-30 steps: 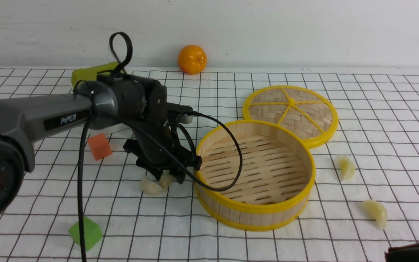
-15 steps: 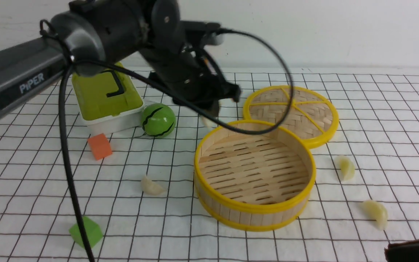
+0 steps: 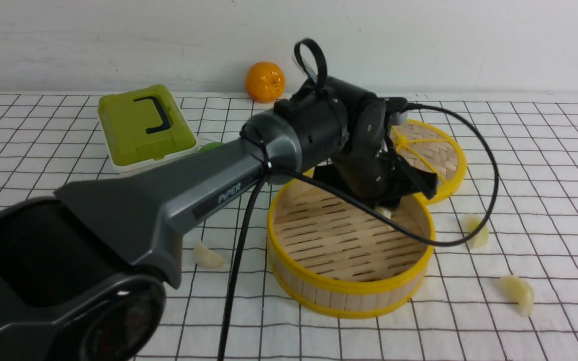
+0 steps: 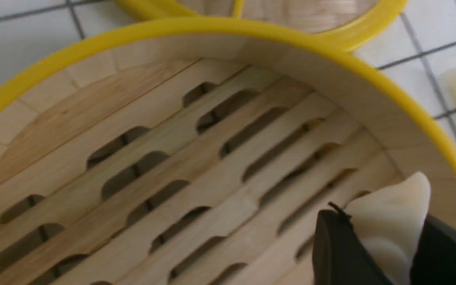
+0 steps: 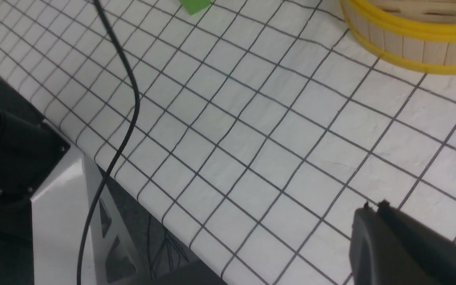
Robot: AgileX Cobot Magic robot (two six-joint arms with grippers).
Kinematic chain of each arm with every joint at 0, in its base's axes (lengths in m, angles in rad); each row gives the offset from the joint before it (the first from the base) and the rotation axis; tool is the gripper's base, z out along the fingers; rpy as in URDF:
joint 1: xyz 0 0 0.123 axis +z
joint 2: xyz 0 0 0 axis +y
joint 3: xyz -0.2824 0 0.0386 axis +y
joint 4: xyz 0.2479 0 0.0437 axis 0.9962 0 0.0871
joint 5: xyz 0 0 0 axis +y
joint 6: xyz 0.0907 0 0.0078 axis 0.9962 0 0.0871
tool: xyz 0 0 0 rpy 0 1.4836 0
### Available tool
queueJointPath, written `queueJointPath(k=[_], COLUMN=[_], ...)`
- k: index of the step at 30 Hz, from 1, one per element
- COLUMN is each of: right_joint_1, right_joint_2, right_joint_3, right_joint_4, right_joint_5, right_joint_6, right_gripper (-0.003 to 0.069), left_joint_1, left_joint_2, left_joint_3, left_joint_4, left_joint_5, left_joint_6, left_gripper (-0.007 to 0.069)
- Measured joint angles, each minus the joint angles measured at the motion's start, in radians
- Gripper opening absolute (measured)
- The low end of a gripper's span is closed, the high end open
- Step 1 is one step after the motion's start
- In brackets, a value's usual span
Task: Put the dumplings into the steamer on the table with the white tablecloth.
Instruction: 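Place the dumpling into the bamboo steamer basket with the left gripper, then reach for and grasp a dumpling on the table with the left gripper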
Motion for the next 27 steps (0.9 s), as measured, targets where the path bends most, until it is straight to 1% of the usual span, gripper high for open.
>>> queueJointPath(k=[1, 2, 7, 10, 13, 15, 18, 21, 27], right_joint_1=[0.039, 0.055, 0.092, 0.094, 0.094, 0.094, 0.094, 0.094, 0.094], right_joint_2=[-0.001, -0.001, -0.001, -0.001, -0.001, -0.001, -0.001, -0.001, -0.001], right_joint_3=[0.000, 0.000, 0.000, 0.000, 0.000, 0.000, 0.000, 0.000, 0.000], right_joint_4=[-0.044, -0.066, -0.121, -0.133, -0.139, -0.139, -0.139, -0.139, -0.139], right_joint_5=[0.005, 0.005, 0.002, -0.010, -0.020, -0.021, -0.025, -0.035, -0.077], right_joint_6=[0.000, 0.000, 0.005, 0.021, 0.025, 0.026, 0.026, 0.026, 0.026], right_gripper=[0.0006, 0.0008, 0.0010, 0.0015, 0.0020, 0.0020, 0.0020, 0.0021, 0.0025], left_joint_1=[0.006, 0.008, 0.016, 0.017, 0.017, 0.017, 0.017, 0.017, 0.022], left_joint_2=[0.027, 0.035, 0.055, 0.058, 0.057, 0.048, 0.018, -0.050, -0.205], left_joint_3=[-0.005, -0.006, -0.008, -0.010, -0.019, -0.040, -0.101, -0.197, -0.249], left_joint_4=[0.038, 0.056, 0.090, 0.094, 0.099, 0.110, 0.146, 0.200, 0.268], left_joint_5=[0.002, 0.006, 0.017, 0.020, 0.063, 0.120, 0.218, 0.317, 0.436], left_joint_6=[-0.057, -0.080, -0.126, -0.132, -0.133, -0.129, -0.097, -0.049, 0.004], left_gripper=[0.0186, 0.0186, 0.0187, 0.0242, 0.0362, 0.0429, 0.0489, 0.0509, 0.0512])
